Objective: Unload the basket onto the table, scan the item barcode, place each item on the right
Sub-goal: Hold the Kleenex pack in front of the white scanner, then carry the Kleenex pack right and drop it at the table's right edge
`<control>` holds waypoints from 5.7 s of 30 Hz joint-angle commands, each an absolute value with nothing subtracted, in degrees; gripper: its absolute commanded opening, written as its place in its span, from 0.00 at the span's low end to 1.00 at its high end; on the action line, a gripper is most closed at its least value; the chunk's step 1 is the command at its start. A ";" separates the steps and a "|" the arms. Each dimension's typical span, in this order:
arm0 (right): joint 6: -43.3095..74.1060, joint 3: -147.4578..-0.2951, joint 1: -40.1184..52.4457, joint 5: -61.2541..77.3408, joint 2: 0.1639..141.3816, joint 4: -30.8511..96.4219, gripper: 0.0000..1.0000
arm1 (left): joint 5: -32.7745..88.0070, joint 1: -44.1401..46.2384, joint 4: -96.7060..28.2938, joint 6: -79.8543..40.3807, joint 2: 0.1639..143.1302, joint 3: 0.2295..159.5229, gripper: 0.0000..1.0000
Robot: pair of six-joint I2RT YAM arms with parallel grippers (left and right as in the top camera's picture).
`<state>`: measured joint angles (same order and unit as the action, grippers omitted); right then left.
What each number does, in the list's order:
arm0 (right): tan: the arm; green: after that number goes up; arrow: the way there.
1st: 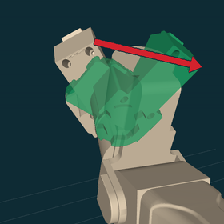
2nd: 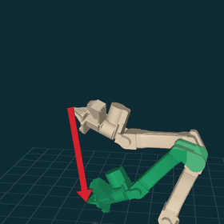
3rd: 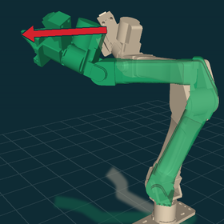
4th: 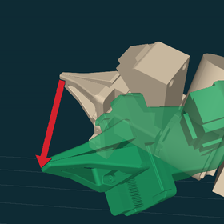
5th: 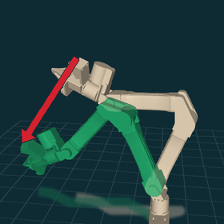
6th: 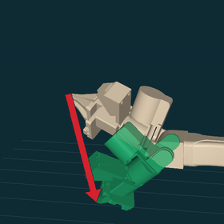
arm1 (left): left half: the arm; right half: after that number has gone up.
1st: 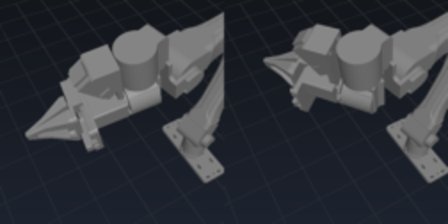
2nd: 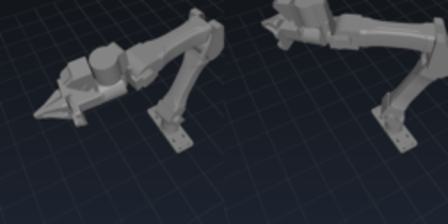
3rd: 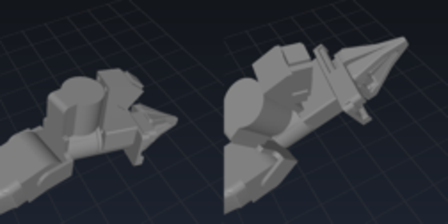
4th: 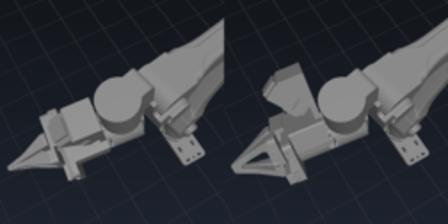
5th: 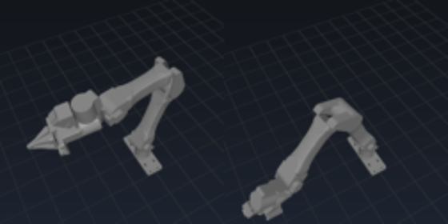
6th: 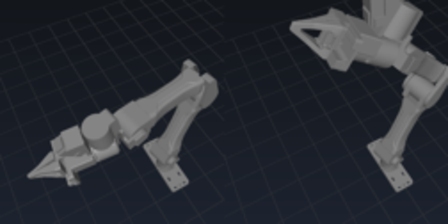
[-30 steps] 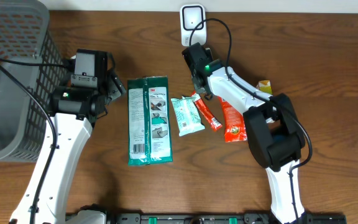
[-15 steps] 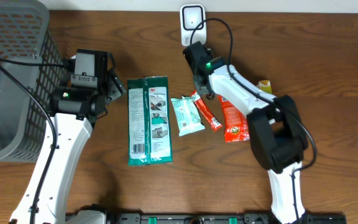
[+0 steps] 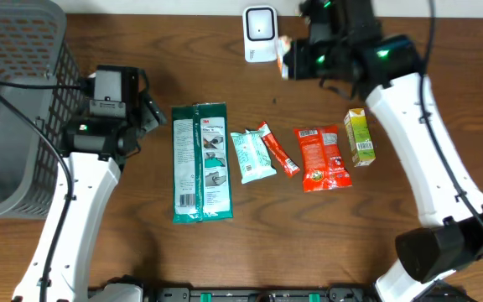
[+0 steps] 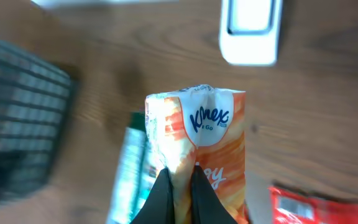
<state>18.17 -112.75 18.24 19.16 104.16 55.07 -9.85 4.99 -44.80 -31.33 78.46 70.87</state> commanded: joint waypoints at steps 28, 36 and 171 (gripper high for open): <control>59.37 -126.10 9.58 45.67 145.64 2.24 0.01 | -11.20 -0.36 -46.22 -35.68 77.47 72.12 0.85; 62.06 -126.10 9.65 44.69 150.15 -0.69 0.01 | -11.20 -0.36 -46.22 -35.68 77.47 72.12 0.85; 7.68 -99.42 -24.73 -9.21 113.19 65.93 0.99 | -11.20 -0.36 -46.22 -35.68 77.47 72.12 0.85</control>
